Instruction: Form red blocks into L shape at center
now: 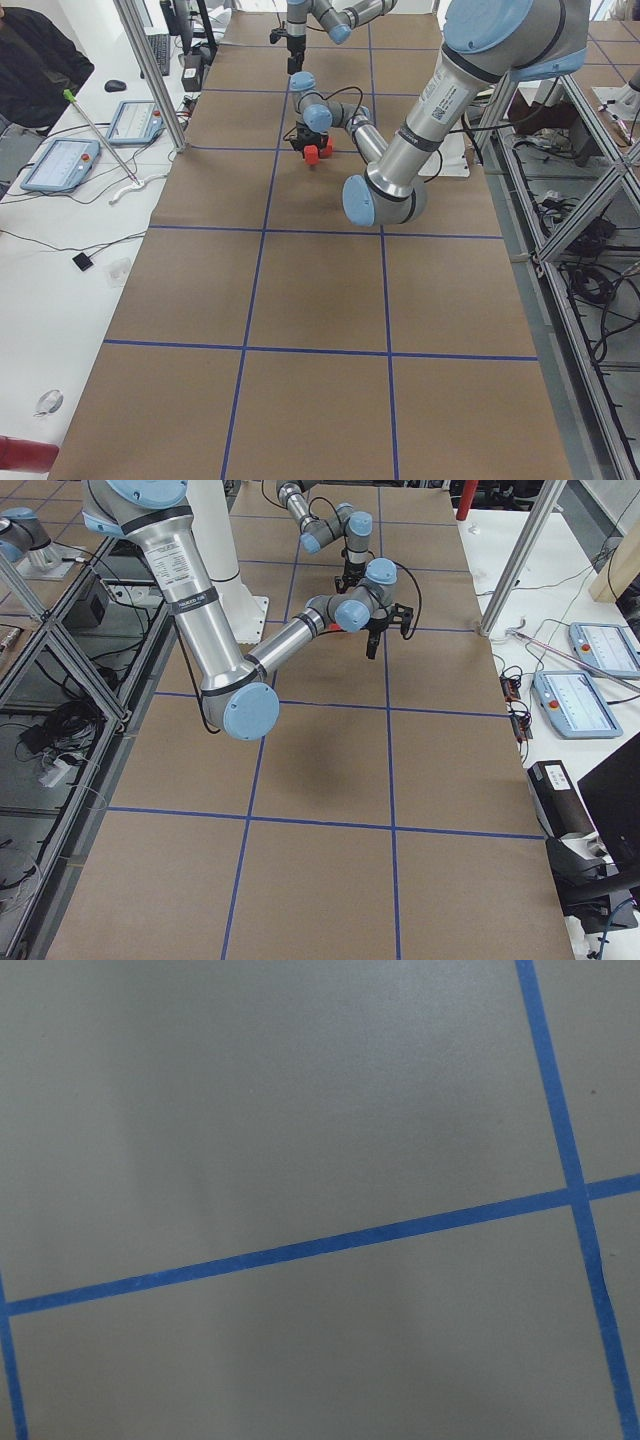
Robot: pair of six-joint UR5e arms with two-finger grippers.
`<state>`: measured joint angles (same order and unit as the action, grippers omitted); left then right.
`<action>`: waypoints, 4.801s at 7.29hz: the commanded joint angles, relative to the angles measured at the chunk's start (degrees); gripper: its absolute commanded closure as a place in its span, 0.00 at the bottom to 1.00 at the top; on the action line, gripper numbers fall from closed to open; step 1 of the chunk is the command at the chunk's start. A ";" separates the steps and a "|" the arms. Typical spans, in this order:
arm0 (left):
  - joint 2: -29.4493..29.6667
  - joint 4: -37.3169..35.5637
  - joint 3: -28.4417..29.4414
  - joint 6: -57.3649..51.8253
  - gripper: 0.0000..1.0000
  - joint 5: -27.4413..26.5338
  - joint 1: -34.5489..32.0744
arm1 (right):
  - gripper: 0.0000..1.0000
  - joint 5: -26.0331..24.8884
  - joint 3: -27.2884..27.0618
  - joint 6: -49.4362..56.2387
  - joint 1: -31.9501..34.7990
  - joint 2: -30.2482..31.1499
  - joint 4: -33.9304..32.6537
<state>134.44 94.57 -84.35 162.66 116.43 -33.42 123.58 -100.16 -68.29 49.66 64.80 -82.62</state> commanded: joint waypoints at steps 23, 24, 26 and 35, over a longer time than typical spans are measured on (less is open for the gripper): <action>0.48 2.03 -3.25 -5.55 0.00 0.03 0.03 | 0.00 -0.78 -0.21 0.09 0.35 0.51 0.00; -2.92 0.72 -8.41 -10.13 0.00 0.29 -0.76 | 0.00 -2.01 -0.21 0.35 0.44 1.03 0.00; -20.95 0.88 -26.73 -30.09 0.00 0.64 -0.68 | 0.00 -1.67 -1.52 1.14 2.28 4.18 0.09; -47.52 5.36 -14.43 -137.38 0.00 20.50 -47.30 | 0.00 11.23 0.83 43.39 31.09 23.07 -0.35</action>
<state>86.43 99.94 -106.81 43.27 135.02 -73.28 132.86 -100.32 -29.22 77.55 85.50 -83.14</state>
